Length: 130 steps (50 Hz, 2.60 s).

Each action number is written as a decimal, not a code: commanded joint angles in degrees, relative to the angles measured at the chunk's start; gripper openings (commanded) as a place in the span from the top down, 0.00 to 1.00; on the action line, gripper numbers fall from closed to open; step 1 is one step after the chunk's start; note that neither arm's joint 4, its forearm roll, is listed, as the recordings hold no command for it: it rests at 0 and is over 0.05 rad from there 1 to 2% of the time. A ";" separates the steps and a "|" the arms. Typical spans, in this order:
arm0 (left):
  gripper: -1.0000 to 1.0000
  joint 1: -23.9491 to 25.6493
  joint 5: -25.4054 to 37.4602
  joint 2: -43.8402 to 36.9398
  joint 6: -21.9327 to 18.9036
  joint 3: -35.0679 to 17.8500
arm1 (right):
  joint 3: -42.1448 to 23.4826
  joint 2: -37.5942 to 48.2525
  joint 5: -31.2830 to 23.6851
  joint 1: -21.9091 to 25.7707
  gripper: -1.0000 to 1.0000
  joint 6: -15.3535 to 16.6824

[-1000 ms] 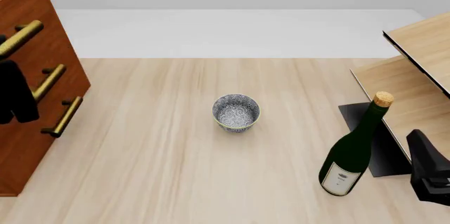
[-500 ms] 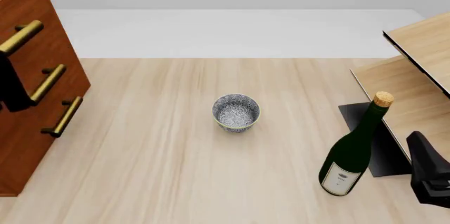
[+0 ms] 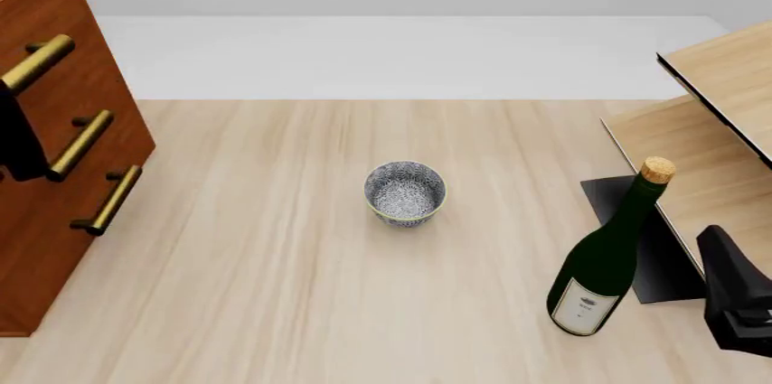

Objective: Close the bottom drawer of the cabinet and open the top drawer.

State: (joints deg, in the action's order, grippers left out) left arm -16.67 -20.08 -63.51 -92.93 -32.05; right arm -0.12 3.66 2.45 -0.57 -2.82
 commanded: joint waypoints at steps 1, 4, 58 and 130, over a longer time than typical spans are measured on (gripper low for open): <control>0.00 -0.10 0.31 -0.37 0.61 -0.33 | 0.00 0.01 0.01 0.04 0.00 0.02; 0.00 0.30 0.75 -0.75 1.25 -0.83 | 0.00 0.04 0.04 0.00 0.00 0.04; 1.00 2.79 -2.17 -1.77 -0.02 -0.17 | 0.04 0.33 0.31 -0.30 0.00 -0.25; 1.00 12.25 -1.27 -2.70 -2.12 -2.95 | 0.01 2.98 2.61 -0.97 0.00 -1.65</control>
State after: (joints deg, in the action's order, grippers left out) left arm -6.55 -19.38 -63.67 -94.80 -31.80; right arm -0.13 6.70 5.13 -1.43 -4.33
